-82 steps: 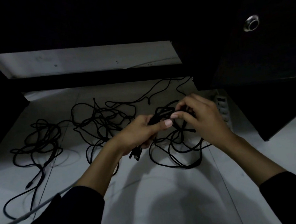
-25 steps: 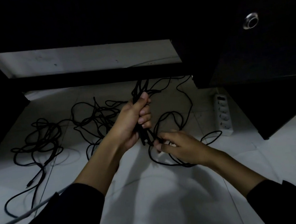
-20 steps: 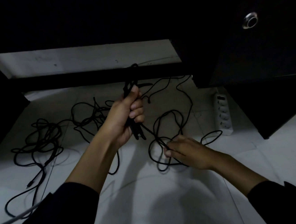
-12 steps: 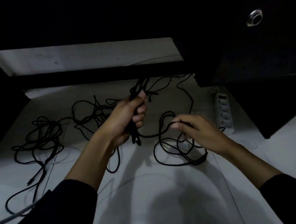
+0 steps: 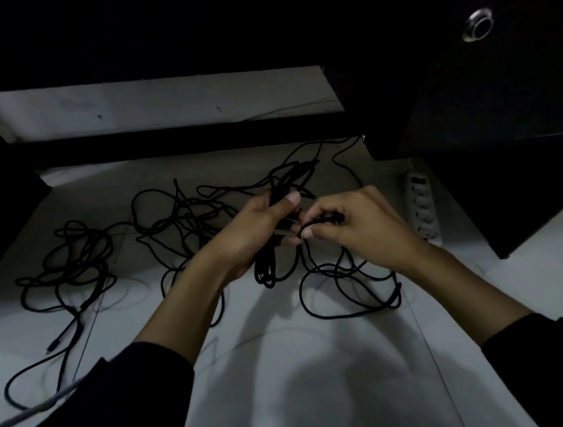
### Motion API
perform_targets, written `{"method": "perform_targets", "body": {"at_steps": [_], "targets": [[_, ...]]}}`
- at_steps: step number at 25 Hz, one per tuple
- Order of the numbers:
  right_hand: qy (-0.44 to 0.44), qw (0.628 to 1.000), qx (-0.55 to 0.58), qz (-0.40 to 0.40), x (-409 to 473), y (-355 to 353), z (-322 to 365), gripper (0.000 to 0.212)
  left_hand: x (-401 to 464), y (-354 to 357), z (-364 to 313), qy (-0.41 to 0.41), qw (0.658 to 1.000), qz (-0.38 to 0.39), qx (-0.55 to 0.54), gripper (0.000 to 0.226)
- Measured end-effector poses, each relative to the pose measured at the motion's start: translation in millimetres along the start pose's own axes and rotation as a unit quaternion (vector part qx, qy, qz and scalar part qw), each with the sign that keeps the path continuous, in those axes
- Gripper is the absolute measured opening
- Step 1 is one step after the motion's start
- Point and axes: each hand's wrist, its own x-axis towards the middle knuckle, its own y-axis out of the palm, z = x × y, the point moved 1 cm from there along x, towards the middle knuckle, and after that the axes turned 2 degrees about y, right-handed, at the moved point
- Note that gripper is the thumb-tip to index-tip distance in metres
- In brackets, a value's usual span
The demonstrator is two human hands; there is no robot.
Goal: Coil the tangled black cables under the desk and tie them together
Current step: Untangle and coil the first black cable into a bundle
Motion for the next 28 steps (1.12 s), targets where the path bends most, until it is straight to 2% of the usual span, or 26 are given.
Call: {"method": "perform_targets", "body": {"at_steps": [2,6,10,15,17,20,22,23,25,27,28], "targets": [[0.0,1.0,-0.012,0.005,0,-1,-1,0.004,-1,4,4,0.005,0.999,0.015,0.032,0.034],[-0.001,1.0,-0.019,-0.001,-7,-2,-5,0.008,-1,19,10,-0.013,0.999,0.037,-0.012,0.04],[0.02,0.999,0.026,-0.027,-17,-11,-11,0.019,-2,33,13,-0.018,0.998,0.048,-0.031,0.024],[0.053,0.998,0.037,-0.002,-36,-31,-38,0.011,-4,35,11,-0.071,0.99,0.029,-0.114,0.016],[0.046,0.999,0.006,-0.005,-44,-35,-50,0.01,-5,31,13,-0.082,0.989,0.048,-0.115,0.016],[0.016,0.992,-0.123,0.006,-50,-43,-64,0.022,-7,28,16,-0.095,0.989,0.093,-0.062,0.014],[0.021,0.99,-0.141,-0.009,-54,-45,-70,0.019,-9,27,18,-0.102,0.989,0.093,-0.056,0.008],[0.043,0.993,-0.106,-0.029,-56,-44,-69,0.014,-8,27,19,-0.093,0.99,0.087,-0.064,0.011],[0.121,0.986,0.083,-0.078,-59,-35,-58,0.013,-6,29,22,-0.059,0.991,0.066,-0.101,0.018],[0.189,0.933,0.284,-0.112,-58,-22,-41,0.014,-4,37,24,-0.022,0.989,0.053,-0.14,0.02],[0.211,0.906,0.346,-0.124,-56,-16,-33,0.014,-3,43,25,-0.006,0.987,0.052,-0.152,0.017]]}}
